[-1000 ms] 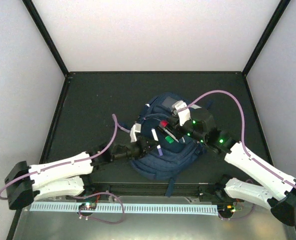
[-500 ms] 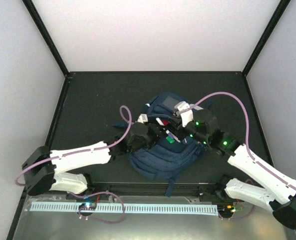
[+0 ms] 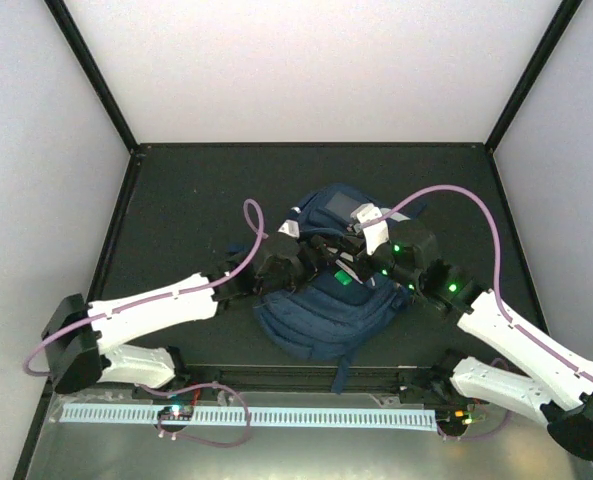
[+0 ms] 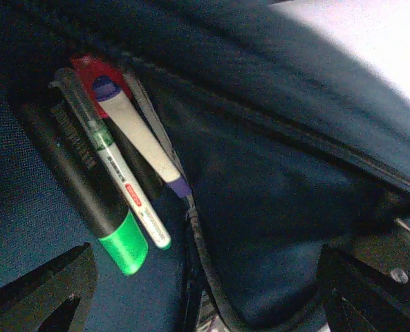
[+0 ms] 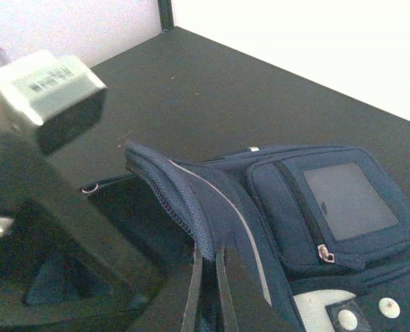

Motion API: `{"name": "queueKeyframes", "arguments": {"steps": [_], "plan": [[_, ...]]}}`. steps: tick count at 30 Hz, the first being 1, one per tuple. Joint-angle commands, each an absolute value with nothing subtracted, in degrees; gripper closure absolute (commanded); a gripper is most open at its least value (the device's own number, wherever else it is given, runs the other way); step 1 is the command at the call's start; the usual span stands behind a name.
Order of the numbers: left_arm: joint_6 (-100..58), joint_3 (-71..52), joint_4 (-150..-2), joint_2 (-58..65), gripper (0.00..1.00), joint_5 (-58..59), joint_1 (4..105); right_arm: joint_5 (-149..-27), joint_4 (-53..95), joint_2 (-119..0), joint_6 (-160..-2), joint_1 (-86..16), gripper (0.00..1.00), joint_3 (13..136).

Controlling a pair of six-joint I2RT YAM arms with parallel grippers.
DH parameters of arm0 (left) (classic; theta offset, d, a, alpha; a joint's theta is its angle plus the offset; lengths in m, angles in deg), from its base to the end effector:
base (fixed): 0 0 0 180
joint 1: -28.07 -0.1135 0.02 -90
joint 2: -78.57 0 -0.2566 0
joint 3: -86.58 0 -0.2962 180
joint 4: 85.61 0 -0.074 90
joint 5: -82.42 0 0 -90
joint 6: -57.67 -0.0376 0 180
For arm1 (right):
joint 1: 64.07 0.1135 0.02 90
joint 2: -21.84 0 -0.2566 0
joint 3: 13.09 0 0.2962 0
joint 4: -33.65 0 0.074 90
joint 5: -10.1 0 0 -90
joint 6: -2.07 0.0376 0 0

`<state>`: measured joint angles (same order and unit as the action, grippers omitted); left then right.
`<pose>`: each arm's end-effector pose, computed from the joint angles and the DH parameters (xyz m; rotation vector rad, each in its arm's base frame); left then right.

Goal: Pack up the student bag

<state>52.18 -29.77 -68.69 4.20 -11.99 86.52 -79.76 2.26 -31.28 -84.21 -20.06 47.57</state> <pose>0.1807 -0.2888 0.2538 -0.5945 2.3213 -1.3453 0.1883 0.1818 0.3125 -0.6966 1.9035 0.5318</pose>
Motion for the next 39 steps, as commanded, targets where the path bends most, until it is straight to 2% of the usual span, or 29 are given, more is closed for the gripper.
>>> {"name": "queueKeyframes", "arguments": {"steps": [1, 8, 13, 17, 20, 23, 28, 35, 39], "plan": [[40.29, -28.5, -62.7, 9.59, 0.11, -8.0, 86.36, -77.14, 7.95, -29.66, -84.98, -20.39, 0.98, 47.84], [24.73, -37.74, -69.51, 19.72, 0.11, 2.71, 82.66, -77.8, 7.9, -29.79, -84.82, -20.39, 0.98, 48.06], [10.0, -34.68, -60.9, 25.13, 0.09, 7.6, 78.21, -79.21, 7.03, -29.66, -84.51, -20.43, 0.98, 48.08], [-2.61, -29.69, -52.0, 24.95, 0.01, 12.32, 71.74, -82.53, 5.26, -29.41, -85.21, -20.39, 0.98, 48.29], [-12.3, -26.52, -47.22, 24.26, 0.01, 15.53, 66.78, -87.92, 3.7, -28.93, -86.69, -20.4, 0.98, 48.03], [-19.56, -23.56, -42.98, 22.22, 0.01, 13.38, 61.7, -95.28, 2.95, -29.04, -86.78, -20.39, 0.98, 47.34], [-28.46, -21.21, -42.58, 17.27, 0.01, 16.55, 56.15, -105.17, 3.19, -31.78, -82.94, -20.31, 0.98, 44.44], [-47.22, -21.53, -43.38, 12.81, 0.09, 22.28, 56.01, -108.55, 6.49, -31.07, -83.17, -19.84, 0.98, 35.76], [-59.19, -18.79, -38.24, 8.95, 0.19, 22.69, 55.95, -110.58, 3.48, -31.85, -85.33, -19.35, 0.98, 34.39]]}}
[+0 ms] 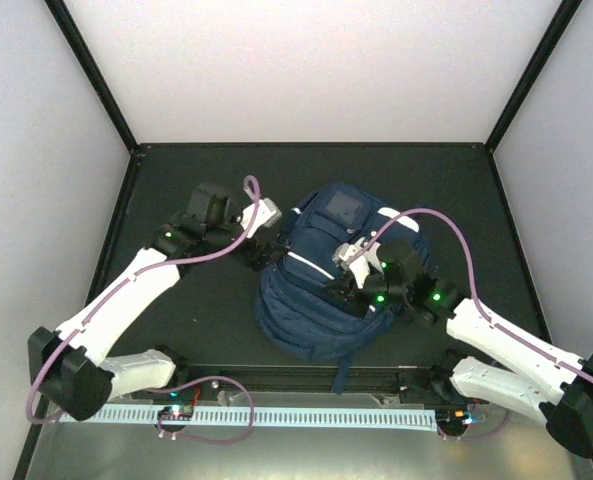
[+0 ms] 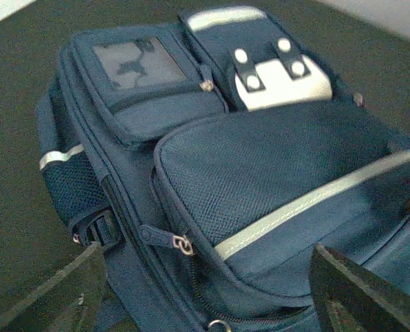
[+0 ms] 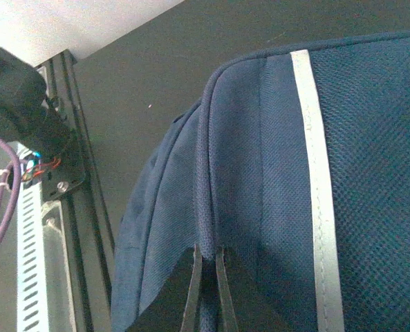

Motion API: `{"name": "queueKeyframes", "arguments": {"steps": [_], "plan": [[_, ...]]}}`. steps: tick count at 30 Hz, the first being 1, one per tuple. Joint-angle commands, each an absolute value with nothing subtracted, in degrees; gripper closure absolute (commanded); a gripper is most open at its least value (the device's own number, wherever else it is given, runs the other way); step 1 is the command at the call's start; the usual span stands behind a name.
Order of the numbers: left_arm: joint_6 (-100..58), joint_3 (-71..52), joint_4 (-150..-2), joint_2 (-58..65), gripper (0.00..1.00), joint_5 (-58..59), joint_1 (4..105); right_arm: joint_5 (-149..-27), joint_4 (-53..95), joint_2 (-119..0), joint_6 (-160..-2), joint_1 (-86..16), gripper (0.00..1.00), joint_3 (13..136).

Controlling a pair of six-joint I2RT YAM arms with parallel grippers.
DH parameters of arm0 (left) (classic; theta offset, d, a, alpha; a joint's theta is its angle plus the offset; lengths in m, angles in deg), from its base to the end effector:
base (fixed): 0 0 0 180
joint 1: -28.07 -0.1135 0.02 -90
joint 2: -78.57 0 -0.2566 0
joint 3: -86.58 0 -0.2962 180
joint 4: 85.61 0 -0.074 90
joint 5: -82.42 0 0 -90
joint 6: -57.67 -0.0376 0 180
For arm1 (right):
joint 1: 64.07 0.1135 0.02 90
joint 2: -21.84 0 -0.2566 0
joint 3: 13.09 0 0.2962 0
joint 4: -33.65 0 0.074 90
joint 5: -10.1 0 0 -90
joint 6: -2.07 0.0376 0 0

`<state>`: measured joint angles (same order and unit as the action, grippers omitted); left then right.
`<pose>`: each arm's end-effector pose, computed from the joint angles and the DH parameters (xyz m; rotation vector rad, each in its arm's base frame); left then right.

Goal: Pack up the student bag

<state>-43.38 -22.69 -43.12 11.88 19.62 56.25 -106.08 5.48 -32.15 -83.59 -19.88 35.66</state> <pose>0.2546 -0.1559 0.3032 0.9932 2.0116 -0.6933 0.1706 0.1890 0.2347 -1.0240 2.0044 0.9675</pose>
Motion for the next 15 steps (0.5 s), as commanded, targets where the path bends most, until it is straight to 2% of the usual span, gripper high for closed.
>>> {"name": "queueKeyframes", "arguments": {"steps": [1, 6, 12, 15], "plan": [[-61.82, -17.52, -36.48, 7.91, 0.21, 22.36, 55.91, -111.0, 2.82, -32.16, -85.58, -19.27, 0.98, 34.3], [-74.45, -12.92, -31.19, 0.87, 0.34, 22.2, 55.79, -111.28, 0.48, -33.2, -85.45, -18.46, 0.98, 34.77], [-81.13, -4.21, -23.38, -8.24, 0.43, 18.67, 55.7, -109.49, 0.13, -32.25, -85.73, -18.12, 0.98, 34.89], [-83.8, -3.72, -22.55, -10.18, 0.47, 15.0, 55.72, -108.02, -0.4, -31.44, -86.0, -18.14, 0.94, 35.26]]}}
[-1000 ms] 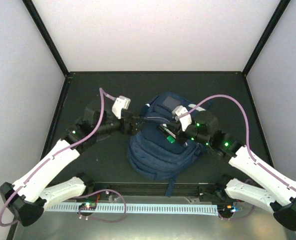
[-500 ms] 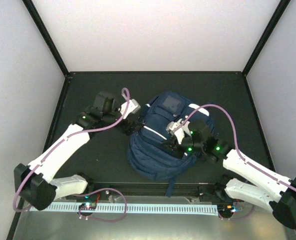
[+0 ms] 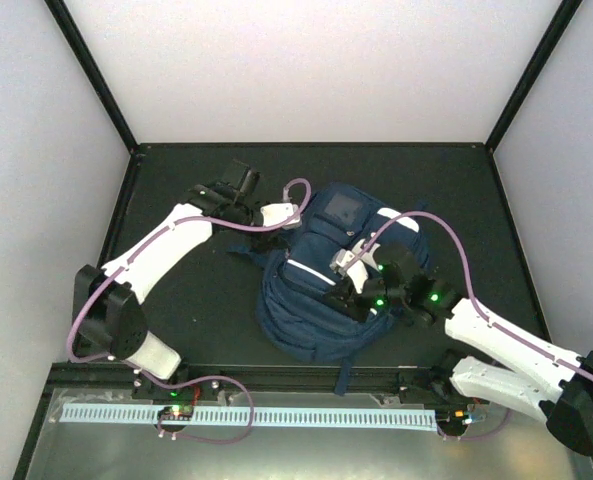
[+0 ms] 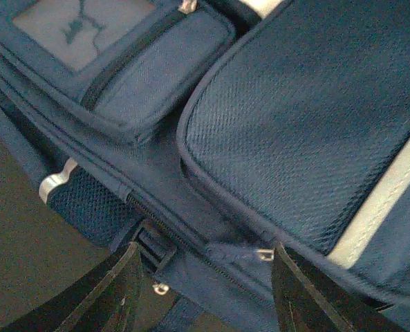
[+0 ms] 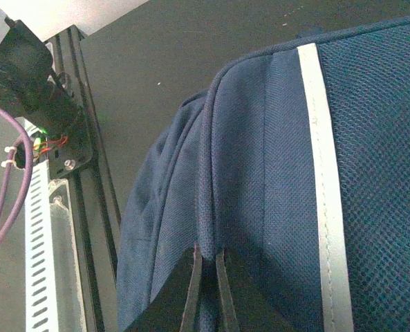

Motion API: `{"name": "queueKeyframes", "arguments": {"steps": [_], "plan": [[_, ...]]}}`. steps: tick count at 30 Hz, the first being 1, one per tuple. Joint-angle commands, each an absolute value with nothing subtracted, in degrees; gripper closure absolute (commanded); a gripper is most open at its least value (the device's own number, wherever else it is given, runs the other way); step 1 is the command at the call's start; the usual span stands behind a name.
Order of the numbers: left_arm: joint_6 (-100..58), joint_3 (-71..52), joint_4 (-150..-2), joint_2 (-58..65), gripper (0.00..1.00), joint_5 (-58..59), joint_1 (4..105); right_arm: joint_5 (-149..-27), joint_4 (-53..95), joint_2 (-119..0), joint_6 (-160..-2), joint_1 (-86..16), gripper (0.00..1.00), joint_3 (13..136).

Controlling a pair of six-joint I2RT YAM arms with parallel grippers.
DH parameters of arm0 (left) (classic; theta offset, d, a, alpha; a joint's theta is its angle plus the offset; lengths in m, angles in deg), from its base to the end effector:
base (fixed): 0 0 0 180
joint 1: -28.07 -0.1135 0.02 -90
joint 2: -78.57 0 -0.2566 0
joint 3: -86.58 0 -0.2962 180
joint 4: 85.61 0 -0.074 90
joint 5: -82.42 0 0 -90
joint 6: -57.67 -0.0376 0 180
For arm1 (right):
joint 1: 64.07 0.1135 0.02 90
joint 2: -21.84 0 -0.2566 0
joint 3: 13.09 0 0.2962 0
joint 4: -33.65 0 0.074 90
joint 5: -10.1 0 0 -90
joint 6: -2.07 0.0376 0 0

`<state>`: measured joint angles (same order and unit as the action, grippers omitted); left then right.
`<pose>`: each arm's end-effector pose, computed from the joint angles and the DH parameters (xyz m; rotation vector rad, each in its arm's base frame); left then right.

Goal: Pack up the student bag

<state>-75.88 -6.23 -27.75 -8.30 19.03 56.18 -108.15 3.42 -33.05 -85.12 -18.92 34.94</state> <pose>0.3096 -0.1844 0.2806 1.5910 1.9117 -0.4844 0.1651 0.1912 0.2234 -1.0982 2.0389 0.9930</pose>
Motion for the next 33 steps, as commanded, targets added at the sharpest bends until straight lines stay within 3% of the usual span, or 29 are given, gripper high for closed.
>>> {"name": "queueKeyframes", "arguments": {"steps": [1, 7, 12, 33], "plan": [[-84.26, -4.0, -22.84, -10.35, 0.48, 13.98, 55.7, -107.24, -0.96, -31.22, -86.13, -18.18, 0.94, 35.62], [-86.45, -6.31, -25.23, -10.71, 0.52, 13.59, 55.64, -92.9, -4.26, -25.56, -84.75, -18.25, 0.98, 36.7], [-89.67, -9.01, -26.4, -9.14, 0.53, 19.04, 55.85, -88.81, -5.41, -20.05, -83.81, -18.21, 0.98, 36.79], [-92.49, -15.38, -38.05, -6.65, 0.56, 28.73, 60.29, -90.32, -2.65, -15.78, -87.48, -18.25, 0.98, 33.47]]}}
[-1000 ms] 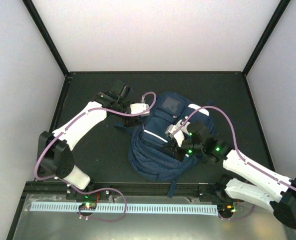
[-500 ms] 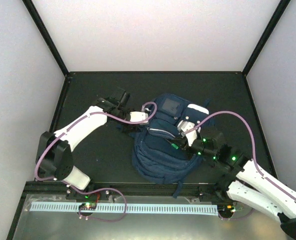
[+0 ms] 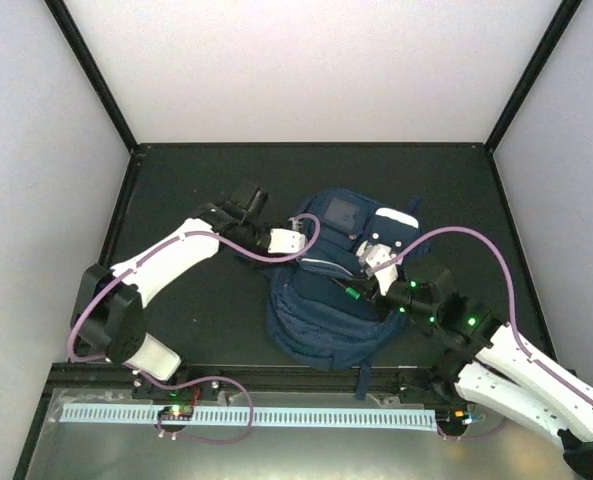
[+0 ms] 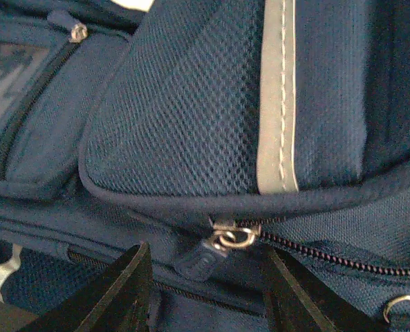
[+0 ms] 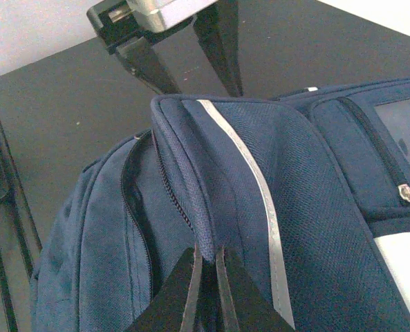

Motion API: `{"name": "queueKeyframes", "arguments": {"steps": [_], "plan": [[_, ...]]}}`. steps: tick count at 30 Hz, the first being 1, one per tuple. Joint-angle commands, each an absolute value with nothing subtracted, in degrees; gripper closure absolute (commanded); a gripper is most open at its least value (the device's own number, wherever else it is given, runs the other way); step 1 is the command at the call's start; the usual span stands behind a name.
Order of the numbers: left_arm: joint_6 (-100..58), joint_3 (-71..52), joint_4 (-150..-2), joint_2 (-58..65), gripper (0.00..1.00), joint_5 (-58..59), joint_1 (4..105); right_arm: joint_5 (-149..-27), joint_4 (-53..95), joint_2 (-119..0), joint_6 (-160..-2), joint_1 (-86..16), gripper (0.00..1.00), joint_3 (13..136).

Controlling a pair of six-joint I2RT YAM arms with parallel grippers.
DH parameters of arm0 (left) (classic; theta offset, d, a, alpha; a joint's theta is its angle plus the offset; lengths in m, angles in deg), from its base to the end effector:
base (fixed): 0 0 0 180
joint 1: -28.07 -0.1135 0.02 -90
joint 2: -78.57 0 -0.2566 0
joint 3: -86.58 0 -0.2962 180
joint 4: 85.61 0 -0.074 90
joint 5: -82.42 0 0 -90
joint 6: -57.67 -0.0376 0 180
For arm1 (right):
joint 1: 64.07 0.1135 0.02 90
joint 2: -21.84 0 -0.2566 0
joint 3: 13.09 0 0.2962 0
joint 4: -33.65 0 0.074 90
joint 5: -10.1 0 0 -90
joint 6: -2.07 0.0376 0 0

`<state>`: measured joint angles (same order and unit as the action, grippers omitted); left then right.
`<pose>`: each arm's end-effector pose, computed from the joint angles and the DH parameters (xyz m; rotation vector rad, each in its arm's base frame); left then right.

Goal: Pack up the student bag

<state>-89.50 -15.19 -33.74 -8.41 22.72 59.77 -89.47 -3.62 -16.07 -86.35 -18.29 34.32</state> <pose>0.2891 -0.2008 0.2319 1.8659 1.6511 -0.5127 0.1406 0.1534 0.2683 -0.8952 1.9205 0.6752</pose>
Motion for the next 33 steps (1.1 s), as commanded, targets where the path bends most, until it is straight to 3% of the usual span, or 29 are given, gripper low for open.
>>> {"name": "queueKeyframes", "arguments": {"steps": [1, 9, 15, 26, 27, 30, 31, 33], "plan": [[-92.85, -15.38, -38.33, -6.86, 0.57, 29.53, 60.38, -90.65, -2.6, -15.89, -87.63, -18.2, 0.98, 33.49], [-95.75, -15.81, -39.03, -7.21, 0.74, 31.67, 61.64, -92.57, -2.3, -16.97, -88.01, -18.27, 0.98, 33.31], [-94.42, -14.04, -35.65, -9.42, 0.98, 25.78, 61.96, -91.99, -2.36, -16.67, -88.24, -18.24, 0.98, 33.49], [-88.71, -9.76, -26.88, -7.79, 0.99, 9.74, 64.48, -91.53, -2.63, -17.05, -88.51, -18.25, 0.97, 33.92], [-88.02, -9.68, -25.93, -6.97, 0.98, 8.88, 64.86, -92.42, -2.64, -17.28, -88.81, -18.24, 0.91, 33.96], [-85.63, -10.88, -24.76, -3.97, 0.99, 7.06, 66.07, -102.07, -3.32, -19.66, -91.9, -18.22, 0.49, 35.17], [-84.84, -11.76, -25.02, -3.01, 0.98, 6.75, 66.49, -105.45, -3.9, -20.97, -92.63, -18.19, 0.41, 36.27], [-82.95, -13.87, -26.41, -1.07, 0.98, 6.55, 67.2, -107.85, -4.04, -23.03, -91.29, -18.21, 0.36, 38.59]]}}
